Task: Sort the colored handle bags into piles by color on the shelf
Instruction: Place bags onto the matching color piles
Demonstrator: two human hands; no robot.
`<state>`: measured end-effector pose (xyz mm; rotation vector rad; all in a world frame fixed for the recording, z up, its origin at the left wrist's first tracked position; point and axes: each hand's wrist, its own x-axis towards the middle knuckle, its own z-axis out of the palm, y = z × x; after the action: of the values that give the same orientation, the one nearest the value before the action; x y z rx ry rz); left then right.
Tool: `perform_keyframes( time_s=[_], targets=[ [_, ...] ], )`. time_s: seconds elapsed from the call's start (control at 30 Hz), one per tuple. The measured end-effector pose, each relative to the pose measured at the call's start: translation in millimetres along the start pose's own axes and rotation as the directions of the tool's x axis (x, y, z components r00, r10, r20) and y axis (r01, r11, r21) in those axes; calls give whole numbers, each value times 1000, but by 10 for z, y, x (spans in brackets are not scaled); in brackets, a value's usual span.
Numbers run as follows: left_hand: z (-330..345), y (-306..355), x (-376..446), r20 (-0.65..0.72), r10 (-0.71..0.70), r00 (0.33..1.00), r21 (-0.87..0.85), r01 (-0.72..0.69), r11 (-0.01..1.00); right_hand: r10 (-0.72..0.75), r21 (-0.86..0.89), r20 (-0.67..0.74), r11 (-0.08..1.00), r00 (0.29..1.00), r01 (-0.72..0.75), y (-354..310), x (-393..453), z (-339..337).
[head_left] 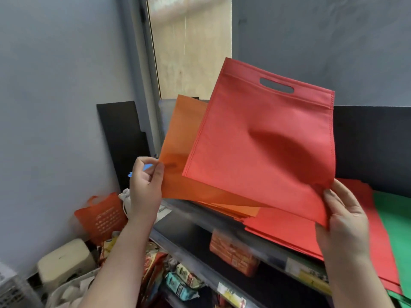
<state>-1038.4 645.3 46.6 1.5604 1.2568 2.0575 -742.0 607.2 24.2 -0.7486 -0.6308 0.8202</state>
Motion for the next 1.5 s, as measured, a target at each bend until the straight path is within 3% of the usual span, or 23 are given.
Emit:
perform_keyframes(
  time_s=[0.3,0.43,0.57,0.63,0.7,0.83,0.9,0.97,1.07,1.1,1.17,1.27,1.33,1.5],
  targets=[
    [379,-855,472,131,-183,974,-100,197,975,-100,-38,-96,995,990,97,158,187,269],
    [589,-1216,662,196,-254,947,-14,262,965,-129,-50,-153,991,980,123,227,201,374],
    [673,-1523,809,327,-353,877,159,317,935,-156,-61,-213,987,965,147,288,200,423],
    [670,-1610,855,353,-386,852,295,290,910,-175,-91,-230,983,957,158,314,196,438],
    [639,-1647,903,342,-349,873,363,220,905,-189,-121,-243,979,951,164,347,178,448],
    [638,-1502,1024,360,-235,903,284,134,949,-210,-158,-261,972,942,172,398,107,465],
    [703,-1322,1044,487,-280,827,111,260,959,-220,-181,-271,968,937,175,407,59,462],
    [775,-1107,1013,676,-293,677,-47,436,899,-234,-198,-274,963,933,184,414,10,435],
    [895,-914,899,847,-241,474,-99,586,805,-270,-246,-287,948,919,201,404,-87,359],
    [949,-890,851,863,-231,449,-108,611,784,-285,-267,-295,941,912,208,387,-121,323],
    [1063,-870,742,852,-206,482,-133,579,805,-325,-321,-312,920,893,223,325,-175,236],
    [1241,-879,578,794,-118,597,-147,376,915,-437,-491,-335,837,835,242,178,-200,77],
    [1355,-861,472,767,-38,640,-151,238,959,-538,-683,-312,700,783,209,72,-174,-38],
    [1619,-825,254,764,75,641,-66,-38,997,-637,-963,-182,271,749,-3,-134,-86,-240]
  ],
)
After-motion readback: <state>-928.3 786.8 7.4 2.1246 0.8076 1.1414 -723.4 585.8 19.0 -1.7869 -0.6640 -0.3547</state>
